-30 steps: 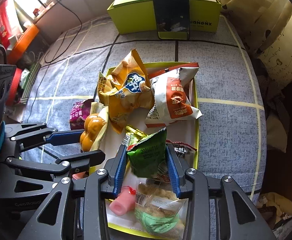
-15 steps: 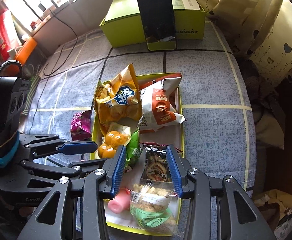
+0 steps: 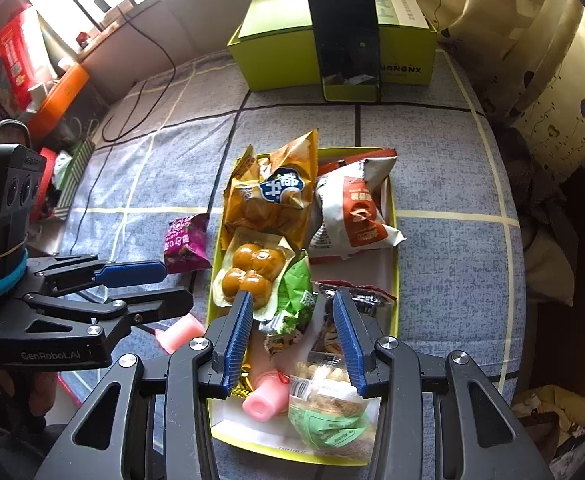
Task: Organize snacks
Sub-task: 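Carry both snacks over the tray, lower them in and open both grippers, then grasp the pink jelly cup with the left gripper while the right approaches the purple candy bag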
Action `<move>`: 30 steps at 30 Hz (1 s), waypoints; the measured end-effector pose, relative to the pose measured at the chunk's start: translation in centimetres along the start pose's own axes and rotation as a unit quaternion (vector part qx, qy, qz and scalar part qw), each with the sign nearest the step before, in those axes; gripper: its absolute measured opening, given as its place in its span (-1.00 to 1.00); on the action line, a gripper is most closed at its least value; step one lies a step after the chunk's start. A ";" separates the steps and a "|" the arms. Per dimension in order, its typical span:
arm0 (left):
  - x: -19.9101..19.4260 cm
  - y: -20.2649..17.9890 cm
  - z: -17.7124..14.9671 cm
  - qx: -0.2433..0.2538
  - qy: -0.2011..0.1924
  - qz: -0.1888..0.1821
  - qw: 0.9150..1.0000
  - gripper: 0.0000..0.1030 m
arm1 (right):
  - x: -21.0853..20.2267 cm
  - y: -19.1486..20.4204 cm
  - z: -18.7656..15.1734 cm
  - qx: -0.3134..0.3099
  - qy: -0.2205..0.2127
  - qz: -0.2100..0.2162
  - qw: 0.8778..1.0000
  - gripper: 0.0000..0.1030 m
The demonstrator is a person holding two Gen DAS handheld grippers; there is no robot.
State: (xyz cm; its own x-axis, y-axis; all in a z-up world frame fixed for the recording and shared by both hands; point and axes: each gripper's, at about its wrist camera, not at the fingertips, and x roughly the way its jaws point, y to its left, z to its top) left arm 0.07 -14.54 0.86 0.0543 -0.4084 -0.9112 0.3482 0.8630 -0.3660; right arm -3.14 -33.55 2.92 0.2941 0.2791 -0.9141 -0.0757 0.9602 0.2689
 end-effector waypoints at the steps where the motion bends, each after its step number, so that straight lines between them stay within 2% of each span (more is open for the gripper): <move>1: 0.1 0.5 -0.3 -0.005 0.004 0.003 1.000 0.04 | 0.1 0.4 0.0 -0.004 0.001 0.003 1.000 -0.22; 6: 0.8 2.0 -2.0 -0.009 0.023 0.022 0.999 0.03 | 0.5 2.3 0.0 -0.026 0.010 0.014 1.000 -0.22; 16: 3.0 2.1 -3.8 0.008 0.066 0.013 0.998 0.03 | 0.7 3.5 0.1 -0.043 0.016 0.019 0.999 -0.22; 20: 4.0 1.5 -4.5 0.025 0.079 0.022 0.996 0.03 | 0.8 3.6 -0.1 -0.041 0.017 0.020 0.999 -0.22; 22: 4.5 1.4 -4.9 0.032 0.085 0.030 0.995 -0.01 | 0.9 3.7 -0.1 -0.042 0.018 0.021 0.999 -0.22; 23: 4.8 1.3 -5.0 0.036 0.089 0.038 0.995 -0.10 | 0.9 3.8 -0.2 -0.043 0.018 0.022 0.999 -0.22; 24: 5.0 1.3 -5.2 0.040 0.091 0.045 0.994 -0.16 | 0.9 3.8 -0.2 -0.043 0.019 0.022 0.999 -0.22; 30: 5.0 1.2 -6.4 0.052 0.077 0.066 0.993 -0.18 | 1.0 4.3 -0.1 -0.050 0.020 0.024 0.998 -0.23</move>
State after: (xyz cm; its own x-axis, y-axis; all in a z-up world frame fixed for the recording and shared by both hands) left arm -5.23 -13.68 -5.31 -0.0352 -0.2355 -0.9712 0.4420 0.8679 -0.2265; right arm -3.28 -29.13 3.08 0.2492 0.3232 -0.9129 -0.1842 0.9413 0.2830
